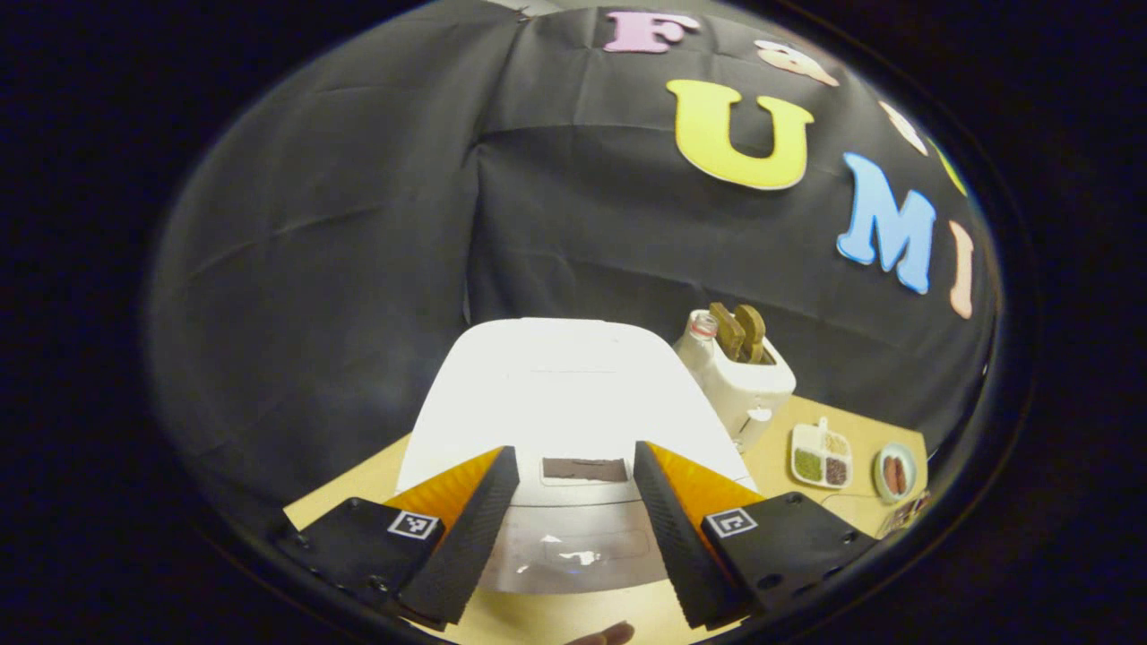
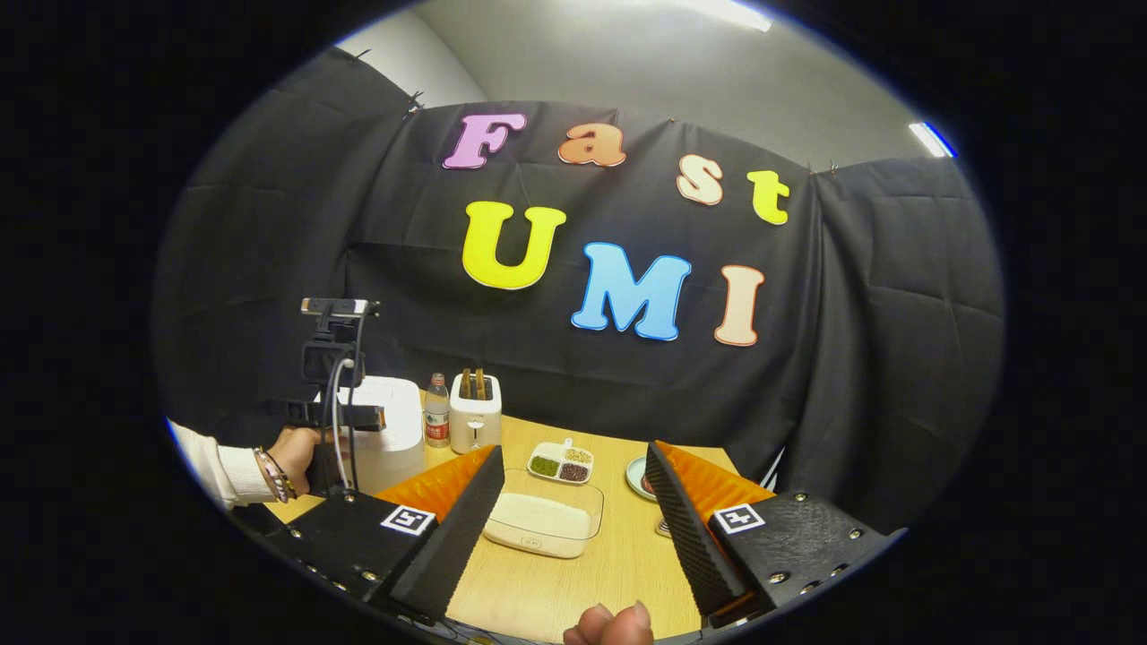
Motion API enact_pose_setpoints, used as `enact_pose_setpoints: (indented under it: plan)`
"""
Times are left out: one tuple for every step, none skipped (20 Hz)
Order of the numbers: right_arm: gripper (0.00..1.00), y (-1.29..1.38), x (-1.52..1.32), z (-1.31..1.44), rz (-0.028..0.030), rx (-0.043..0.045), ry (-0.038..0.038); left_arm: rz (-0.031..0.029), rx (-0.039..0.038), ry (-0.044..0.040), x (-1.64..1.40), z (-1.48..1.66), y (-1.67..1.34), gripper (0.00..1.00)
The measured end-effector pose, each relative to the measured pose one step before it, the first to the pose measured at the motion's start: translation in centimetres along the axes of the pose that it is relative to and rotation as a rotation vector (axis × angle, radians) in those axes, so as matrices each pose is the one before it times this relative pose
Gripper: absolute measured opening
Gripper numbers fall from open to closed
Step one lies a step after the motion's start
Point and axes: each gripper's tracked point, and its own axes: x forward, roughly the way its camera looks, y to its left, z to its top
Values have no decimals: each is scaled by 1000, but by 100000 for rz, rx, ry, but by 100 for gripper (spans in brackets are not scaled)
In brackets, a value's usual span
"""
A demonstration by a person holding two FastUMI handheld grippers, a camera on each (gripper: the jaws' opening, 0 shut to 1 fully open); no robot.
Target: Close the left gripper, press the button to open the rice cooker; take a wooden spoon from the chopstick holder with the right hand, scoop a spoonful of rice and pour it into the rice cooker, then put the wooden spoon back into the chopstick holder.
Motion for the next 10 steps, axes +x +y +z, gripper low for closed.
enact_pose_setpoints:
  plan:
    - [97,-74,-103,-115,339,-536,-40,-370,-2732,1575,-422,-250,255,91]
    - [97,-256,-54,9,-61,-728,-205,-1543,-2400,1342,-639,-136,-238,100]
    - [97,-385,-122,58,-289,-527,-463,-1577,-1410,-160,-766,126,-400,96]
    - [97,-431,-15,226,-176,-56,-871,-1145,424,-1625,-994,449,-316,92]
    - [97,-513,-2,353,-152,234,-1119,-1198,1657,-2101,-1083,671,-380,96]
    - [98,-507,-46,356,-179,234,-1221,-2304,1037,-2411,-1388,836,-850,96]
    - [97,-726,3,480,-324,-28,-1494,-3142,-527,-2045,-1569,819,-1202,96]
    - [97,-836,24,481,-578,-262,-1696,-3758,-1272,-1549,-2129,781,-1356,100]
    - [97,-800,-74,490,-152,-386,-1896,-3563,-478,-1566,-1989,824,-1393,96]
    - [97,-886,-99,562,28,-291,-2138,-3249,217,-2734,-2201,1104,-1254,96]
